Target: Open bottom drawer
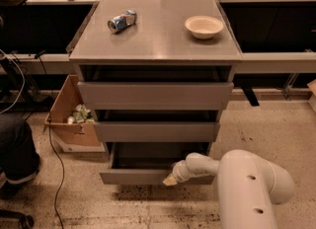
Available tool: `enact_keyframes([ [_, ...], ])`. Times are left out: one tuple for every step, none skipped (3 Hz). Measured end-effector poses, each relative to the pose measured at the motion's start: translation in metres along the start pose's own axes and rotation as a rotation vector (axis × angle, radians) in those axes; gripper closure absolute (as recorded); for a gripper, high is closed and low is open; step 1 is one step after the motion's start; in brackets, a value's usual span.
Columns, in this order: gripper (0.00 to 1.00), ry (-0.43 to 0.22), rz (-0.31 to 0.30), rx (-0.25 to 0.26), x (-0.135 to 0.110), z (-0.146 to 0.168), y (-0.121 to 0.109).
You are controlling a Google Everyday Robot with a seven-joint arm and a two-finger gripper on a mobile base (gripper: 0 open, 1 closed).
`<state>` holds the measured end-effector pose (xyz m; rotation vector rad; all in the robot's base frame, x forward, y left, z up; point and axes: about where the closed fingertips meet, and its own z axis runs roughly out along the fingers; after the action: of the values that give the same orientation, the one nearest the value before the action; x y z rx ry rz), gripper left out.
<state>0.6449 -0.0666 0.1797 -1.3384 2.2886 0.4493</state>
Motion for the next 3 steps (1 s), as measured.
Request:
enact_keyframes([
  [0.73,0.000,0.000,0.000,-0.001,-0.002,0.000],
  [0.96,0.048,0.009,-0.099,0.014,-0.003,0.044],
  [0.00,0.049,0.009,-0.099,0.016,-0.005,0.044],
])
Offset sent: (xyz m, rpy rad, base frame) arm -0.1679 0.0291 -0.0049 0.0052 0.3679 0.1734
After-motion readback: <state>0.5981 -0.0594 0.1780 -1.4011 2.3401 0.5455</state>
